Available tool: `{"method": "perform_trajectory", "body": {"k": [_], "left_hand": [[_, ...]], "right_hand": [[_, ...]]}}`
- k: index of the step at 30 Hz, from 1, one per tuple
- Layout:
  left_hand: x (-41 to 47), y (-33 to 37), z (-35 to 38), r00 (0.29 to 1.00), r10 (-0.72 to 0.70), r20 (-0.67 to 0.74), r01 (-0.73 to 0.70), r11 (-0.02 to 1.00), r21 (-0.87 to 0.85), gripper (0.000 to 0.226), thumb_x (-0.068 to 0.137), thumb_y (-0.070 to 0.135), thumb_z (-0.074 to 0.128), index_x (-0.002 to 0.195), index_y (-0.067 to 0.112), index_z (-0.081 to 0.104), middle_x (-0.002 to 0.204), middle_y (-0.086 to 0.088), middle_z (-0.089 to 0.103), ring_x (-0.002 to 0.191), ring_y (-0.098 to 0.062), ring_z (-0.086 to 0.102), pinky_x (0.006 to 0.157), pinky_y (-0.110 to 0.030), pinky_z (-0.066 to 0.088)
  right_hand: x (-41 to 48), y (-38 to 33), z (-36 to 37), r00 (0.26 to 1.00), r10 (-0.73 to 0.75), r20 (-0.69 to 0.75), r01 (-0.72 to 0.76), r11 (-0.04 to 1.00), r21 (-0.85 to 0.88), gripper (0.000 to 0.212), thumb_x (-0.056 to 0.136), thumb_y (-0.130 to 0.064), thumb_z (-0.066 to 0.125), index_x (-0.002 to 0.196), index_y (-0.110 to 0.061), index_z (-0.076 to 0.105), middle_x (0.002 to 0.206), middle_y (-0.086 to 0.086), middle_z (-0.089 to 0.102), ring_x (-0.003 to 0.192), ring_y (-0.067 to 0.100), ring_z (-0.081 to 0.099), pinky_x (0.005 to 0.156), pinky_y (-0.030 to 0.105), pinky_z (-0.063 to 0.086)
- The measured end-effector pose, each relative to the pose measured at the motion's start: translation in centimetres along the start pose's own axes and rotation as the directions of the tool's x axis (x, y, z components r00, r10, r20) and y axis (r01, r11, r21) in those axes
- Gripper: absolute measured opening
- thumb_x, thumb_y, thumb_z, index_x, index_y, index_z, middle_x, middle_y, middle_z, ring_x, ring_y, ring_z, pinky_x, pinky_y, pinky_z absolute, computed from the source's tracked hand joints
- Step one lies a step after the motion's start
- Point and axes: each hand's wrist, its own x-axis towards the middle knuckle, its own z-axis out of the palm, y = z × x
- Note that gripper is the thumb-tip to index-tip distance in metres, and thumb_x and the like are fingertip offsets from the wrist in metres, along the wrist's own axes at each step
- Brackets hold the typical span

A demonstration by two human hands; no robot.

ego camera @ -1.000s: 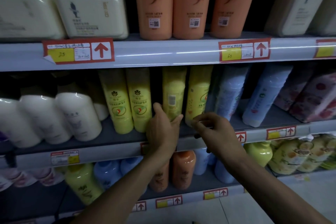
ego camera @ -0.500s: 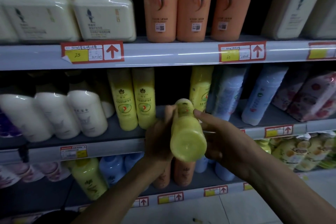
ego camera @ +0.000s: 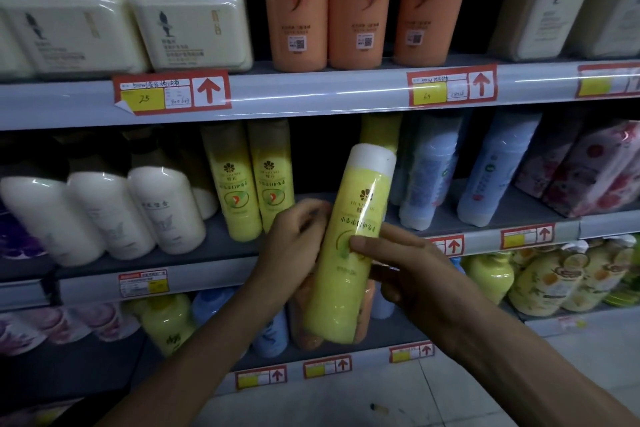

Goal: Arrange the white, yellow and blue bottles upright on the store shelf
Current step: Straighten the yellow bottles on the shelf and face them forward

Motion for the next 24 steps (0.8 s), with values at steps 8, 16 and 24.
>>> {"method": "perform_trajectory", "body": {"k": [8, 16, 24], "left_hand": [[-0.9, 1.3, -0.2, 0.989, 0.104, 0.104, -0.095, 0.992, -0.084, 0.031, 0.096, 0.031, 0.073, 0.125, 0.023, 0.071, 0.113, 0.01, 0.077, 0.106, -0.003, 0.071, 0.086, -0.022, 0.058], [-0.4, 1.5, 0.1, 0.972, 0.215, -0.095, -0.221, 0.973, -0.062, 0.05, 0.09, 0.015, 0.081, 0.137, 0.018, 0.064, 0.118, 0.012, 0.073, 0.109, 0.008, 0.066, 0.084, -0.016, 0.057], [1.1, 1.1, 0.6, 0.944, 0.218, -0.248, -0.235, 0.971, -0.042, 0.053, 0.088, 0.012, 0.083, 0.137, 0.015, 0.065, 0.118, 0.003, 0.073, 0.103, 0.01, 0.067, 0.076, -0.009, 0.054]], "right_hand": [[1.7, 0.0, -0.3, 0.965, -0.26, -0.03, 0.253, 0.955, -0.158, 0.054, 0.09, -0.01, 0.074, 0.139, -0.029, 0.062, 0.115, -0.002, 0.079, 0.105, 0.021, 0.075, 0.075, 0.037, 0.054], [5.2, 0.4, -0.5, 0.872, -0.486, 0.048, 0.459, 0.783, -0.42, 0.052, 0.093, -0.017, 0.075, 0.141, -0.03, 0.059, 0.122, -0.014, 0.075, 0.112, 0.006, 0.071, 0.073, 0.015, 0.056], [8.0, 3.9, 0.4, 0.861, -0.499, -0.104, 0.23, 0.563, -0.794, 0.059, 0.072, -0.058, 0.076, 0.123, -0.036, 0.058, 0.105, -0.012, 0.074, 0.093, 0.007, 0.069, 0.078, 0.043, 0.06]]}}
